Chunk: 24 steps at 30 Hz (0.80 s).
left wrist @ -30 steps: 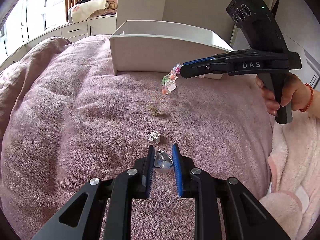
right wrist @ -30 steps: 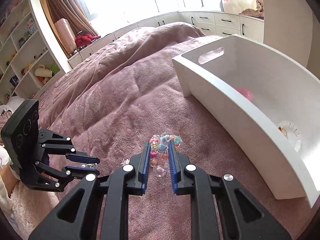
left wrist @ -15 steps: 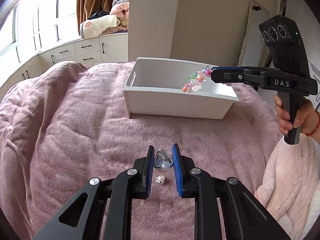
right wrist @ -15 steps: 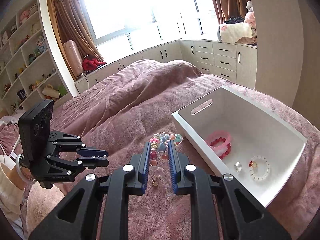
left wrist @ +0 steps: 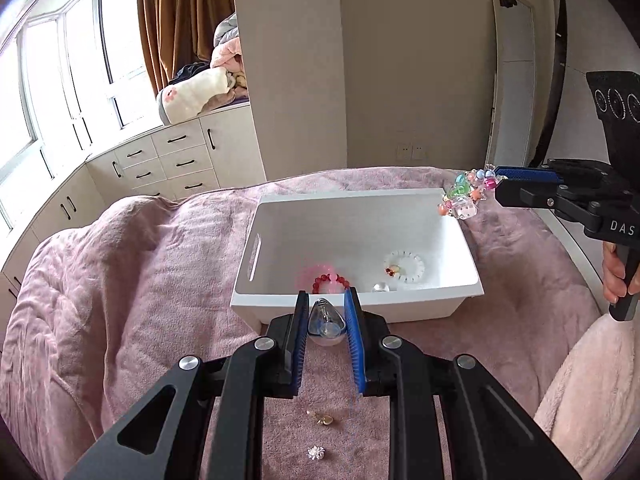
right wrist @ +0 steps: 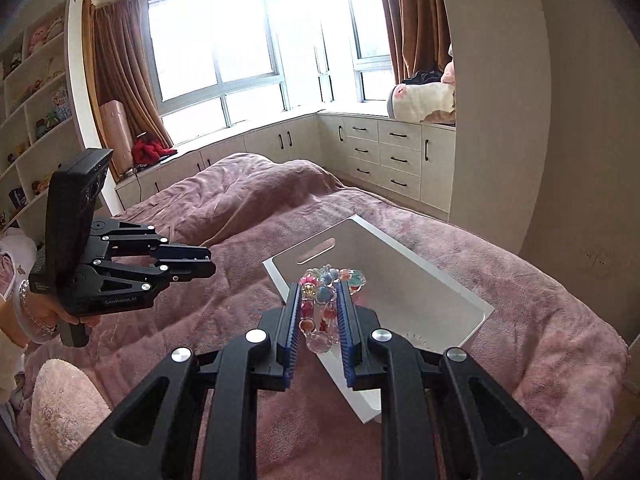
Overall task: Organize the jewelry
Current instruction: 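Carry silver heart with left gripper while right carries multicolored bracelet over box, then open left gripper dropping heart charm while right drops bracelet into box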
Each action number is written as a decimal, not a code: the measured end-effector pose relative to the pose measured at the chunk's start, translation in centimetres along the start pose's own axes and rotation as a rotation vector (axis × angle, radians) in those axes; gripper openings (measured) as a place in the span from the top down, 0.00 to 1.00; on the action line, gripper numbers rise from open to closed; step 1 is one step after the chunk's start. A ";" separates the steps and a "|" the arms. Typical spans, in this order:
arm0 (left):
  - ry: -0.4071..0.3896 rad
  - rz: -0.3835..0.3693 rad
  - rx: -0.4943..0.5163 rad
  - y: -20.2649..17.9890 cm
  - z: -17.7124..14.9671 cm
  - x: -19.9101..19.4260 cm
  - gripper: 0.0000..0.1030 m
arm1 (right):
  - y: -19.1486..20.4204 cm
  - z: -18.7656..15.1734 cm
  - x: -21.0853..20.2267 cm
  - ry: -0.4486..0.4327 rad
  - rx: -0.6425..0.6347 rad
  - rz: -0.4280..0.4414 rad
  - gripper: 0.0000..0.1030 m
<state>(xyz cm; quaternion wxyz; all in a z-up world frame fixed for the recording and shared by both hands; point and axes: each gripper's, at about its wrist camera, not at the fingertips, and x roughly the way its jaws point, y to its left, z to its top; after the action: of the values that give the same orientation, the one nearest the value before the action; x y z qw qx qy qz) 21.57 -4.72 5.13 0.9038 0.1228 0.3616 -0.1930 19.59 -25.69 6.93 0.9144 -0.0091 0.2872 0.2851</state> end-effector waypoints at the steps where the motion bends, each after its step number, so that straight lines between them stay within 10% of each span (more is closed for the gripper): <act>1: 0.001 0.004 0.006 -0.3 0.8 0.2 0.78 | -0.6 0.1 -0.3 -0.006 0.008 -0.005 0.82; 11: 0.058 -0.010 -0.073 0.1 6.9 6.2 0.78 | -4.8 0.4 -0.5 -0.015 0.086 -0.022 0.82; 24: 0.206 -0.061 -0.121 -0.6 6.8 14.5 0.78 | -6.3 -0.5 4.0 0.044 0.089 -0.015 0.82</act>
<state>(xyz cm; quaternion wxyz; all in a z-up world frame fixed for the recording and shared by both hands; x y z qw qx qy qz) 35.09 -11.52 -0.26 0.8614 0.0760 0.4670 -0.1847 25.37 -29.00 3.43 0.9095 0.0231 0.3197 0.2647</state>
